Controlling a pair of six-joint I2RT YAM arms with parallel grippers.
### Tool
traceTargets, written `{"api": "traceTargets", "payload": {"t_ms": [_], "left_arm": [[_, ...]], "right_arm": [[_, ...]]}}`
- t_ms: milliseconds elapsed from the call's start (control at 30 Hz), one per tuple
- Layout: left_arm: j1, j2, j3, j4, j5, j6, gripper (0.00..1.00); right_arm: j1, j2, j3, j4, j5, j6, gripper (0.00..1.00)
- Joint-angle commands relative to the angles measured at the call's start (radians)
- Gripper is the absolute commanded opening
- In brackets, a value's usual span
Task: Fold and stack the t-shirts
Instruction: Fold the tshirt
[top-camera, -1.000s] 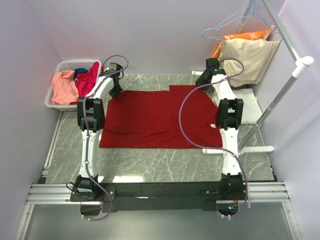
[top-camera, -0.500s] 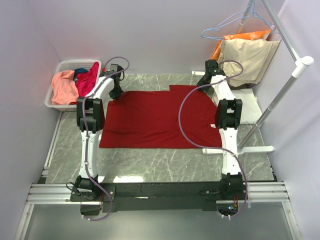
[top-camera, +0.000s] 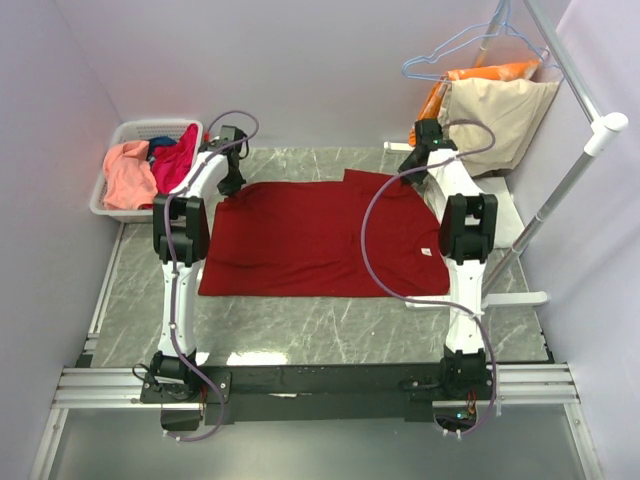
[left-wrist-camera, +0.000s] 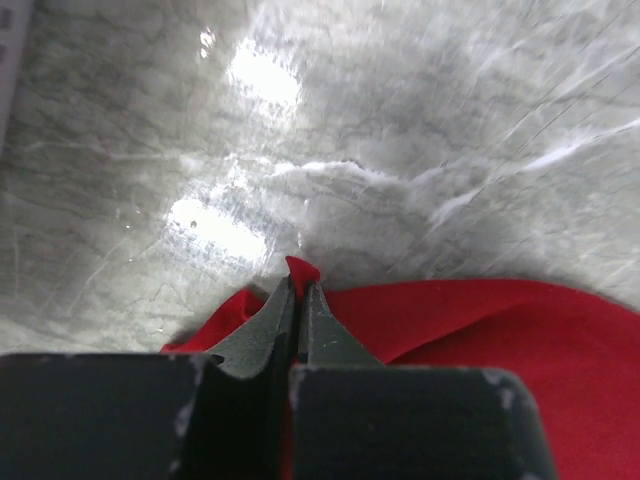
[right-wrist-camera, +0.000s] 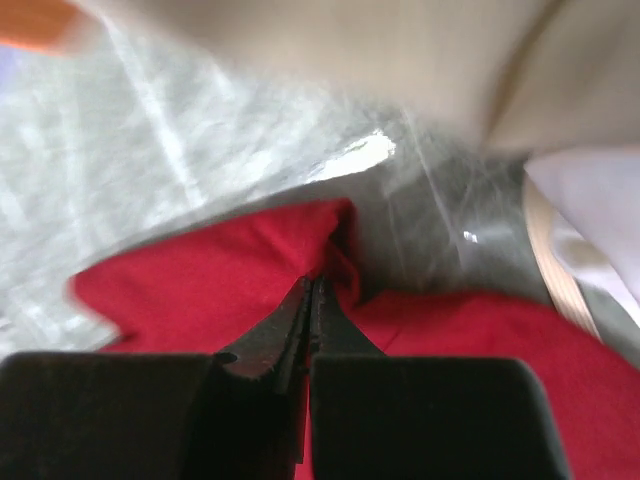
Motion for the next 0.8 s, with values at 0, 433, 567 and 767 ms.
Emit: {"api": "traceTargets", "payload": {"t_ms": [0, 433, 567, 767], "left_arm": [[-0.004, -0.096, 0.046, 0.011, -0.044, -0.014, 0.01], [-0.014, -0.241, -0.075, 0.073, -0.105, -0.069, 0.01], [-0.026, -0.28, -0.102, 0.044, -0.137, -0.08, 0.01], [-0.047, -0.309, -0.138, -0.047, -0.179, -0.098, 0.01]], "right_arm": [[-0.014, -0.189, -0.048, 0.084, 0.045, -0.032, 0.0], [-0.014, -0.425, -0.343, 0.151, 0.045, -0.064, 0.0], [-0.014, -0.47, -0.426, 0.157, 0.041, -0.069, 0.0], [-0.014, -0.563, -0.564, 0.177, 0.038, -0.07, 0.0]]}}
